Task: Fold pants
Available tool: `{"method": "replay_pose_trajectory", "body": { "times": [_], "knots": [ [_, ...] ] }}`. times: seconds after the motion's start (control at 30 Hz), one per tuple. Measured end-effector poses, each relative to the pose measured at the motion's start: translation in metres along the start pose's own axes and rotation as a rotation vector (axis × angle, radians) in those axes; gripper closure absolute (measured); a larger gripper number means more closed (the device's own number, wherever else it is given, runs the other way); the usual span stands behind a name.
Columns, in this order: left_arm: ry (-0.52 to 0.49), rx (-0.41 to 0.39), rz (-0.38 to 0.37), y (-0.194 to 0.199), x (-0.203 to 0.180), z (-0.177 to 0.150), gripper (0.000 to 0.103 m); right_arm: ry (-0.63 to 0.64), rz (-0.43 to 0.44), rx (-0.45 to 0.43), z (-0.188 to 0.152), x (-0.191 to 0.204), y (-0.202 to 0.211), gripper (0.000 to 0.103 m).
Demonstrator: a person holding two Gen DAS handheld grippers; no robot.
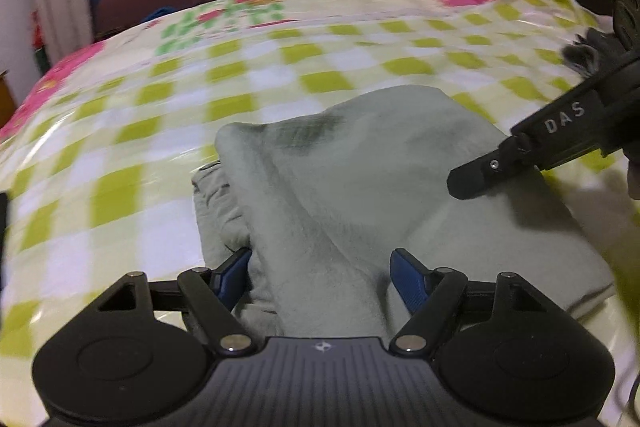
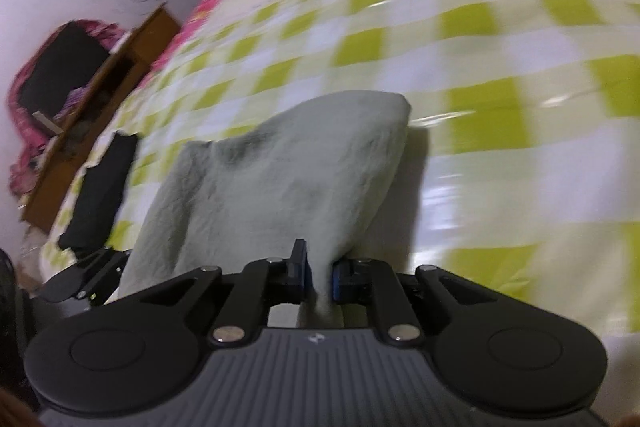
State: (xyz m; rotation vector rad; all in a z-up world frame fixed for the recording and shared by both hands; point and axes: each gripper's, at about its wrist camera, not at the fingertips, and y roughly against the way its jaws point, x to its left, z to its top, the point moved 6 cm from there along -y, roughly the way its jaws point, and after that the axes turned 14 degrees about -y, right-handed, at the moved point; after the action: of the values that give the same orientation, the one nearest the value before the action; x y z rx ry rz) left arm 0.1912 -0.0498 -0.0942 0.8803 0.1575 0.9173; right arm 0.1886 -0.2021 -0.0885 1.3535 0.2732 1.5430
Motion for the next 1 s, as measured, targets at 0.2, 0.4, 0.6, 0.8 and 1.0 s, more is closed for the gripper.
{"method": "replay_pose_trajectory", "body": {
  "times": [0.2,0.4,0.6,0.8,1.0],
  "knots": [
    [-0.104,0.003,-0.002,-0.027,-0.042,0.045,0.014,-0.109,-0.113,-0.106,0.027,-0.056,0.032,0.088],
    [-0.112,0.035,0.079,-0.014,-0.039,0.040,0.014,-0.054,-0.211,-0.240,0.023,-0.061,0.074,0.079],
    [-0.030,0.066,0.136,0.013,-0.032,0.022,0.005,0.094,-0.229,-0.340,-0.011,-0.019,0.104,0.079],
    [0.022,0.057,0.209,0.049,-0.035,0.000,0.000,0.109,-0.150,-0.311,-0.059,0.014,0.110,0.079],
    [0.052,0.045,0.259,0.082,-0.037,-0.020,0.000,0.111,-0.143,-0.270,-0.103,0.022,0.109,0.079]
  ]
}}
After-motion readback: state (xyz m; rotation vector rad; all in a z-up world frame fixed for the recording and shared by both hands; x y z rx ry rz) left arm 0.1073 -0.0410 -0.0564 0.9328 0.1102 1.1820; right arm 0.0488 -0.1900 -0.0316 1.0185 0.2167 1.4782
